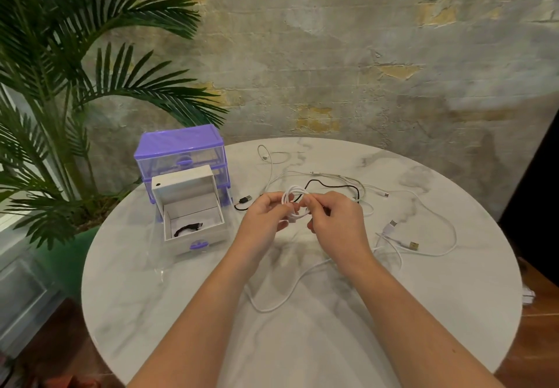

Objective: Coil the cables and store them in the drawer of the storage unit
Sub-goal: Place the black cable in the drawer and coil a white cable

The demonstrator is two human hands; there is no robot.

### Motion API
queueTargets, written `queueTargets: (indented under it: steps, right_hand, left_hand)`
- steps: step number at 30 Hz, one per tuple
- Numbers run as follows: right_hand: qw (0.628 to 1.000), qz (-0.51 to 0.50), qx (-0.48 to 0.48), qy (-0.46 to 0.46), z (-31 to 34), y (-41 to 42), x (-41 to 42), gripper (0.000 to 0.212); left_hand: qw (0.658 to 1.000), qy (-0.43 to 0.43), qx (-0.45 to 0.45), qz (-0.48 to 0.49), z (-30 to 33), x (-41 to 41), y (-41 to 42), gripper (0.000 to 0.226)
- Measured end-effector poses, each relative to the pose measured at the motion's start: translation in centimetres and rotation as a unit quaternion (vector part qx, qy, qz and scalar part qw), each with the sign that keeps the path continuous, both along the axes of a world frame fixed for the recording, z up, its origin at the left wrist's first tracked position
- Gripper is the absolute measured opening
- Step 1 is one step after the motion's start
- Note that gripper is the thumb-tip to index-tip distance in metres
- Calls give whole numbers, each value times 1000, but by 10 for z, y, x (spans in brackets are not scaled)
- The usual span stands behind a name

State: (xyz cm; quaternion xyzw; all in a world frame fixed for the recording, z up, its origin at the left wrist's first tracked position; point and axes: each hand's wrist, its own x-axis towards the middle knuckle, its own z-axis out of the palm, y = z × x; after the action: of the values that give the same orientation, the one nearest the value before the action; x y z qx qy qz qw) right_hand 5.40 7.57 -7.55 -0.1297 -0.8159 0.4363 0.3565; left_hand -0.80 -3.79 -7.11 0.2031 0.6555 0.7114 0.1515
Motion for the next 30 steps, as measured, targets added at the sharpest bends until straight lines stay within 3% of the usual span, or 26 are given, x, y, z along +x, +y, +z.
queueTargets:
  steps: [8, 14, 18, 23, 30]
  right_hand:
    - [996, -51, 55, 55, -5, 6, -1, 19]
    - [991, -54, 104, 66, -6, 5, -2, 20]
    - [987, -55, 131, 78, -8, 7, -3, 19]
    - [986, -49, 141, 79, -9, 6, -5, 17]
    - [995, 61, 38, 74, -5, 5, -5, 19]
  left_hand:
    - [997, -31, -19, -73, 0, 3, -2, 13]
    - [988, -115, 47, -88, 6, 2, -6, 22]
    - [994, -75, 28, -81, 3, 0, -8, 25]
    - [1000, 9, 28, 0, 1, -1, -7, 18]
    - [986, 120, 52, 102, -1, -3, -5, 21]
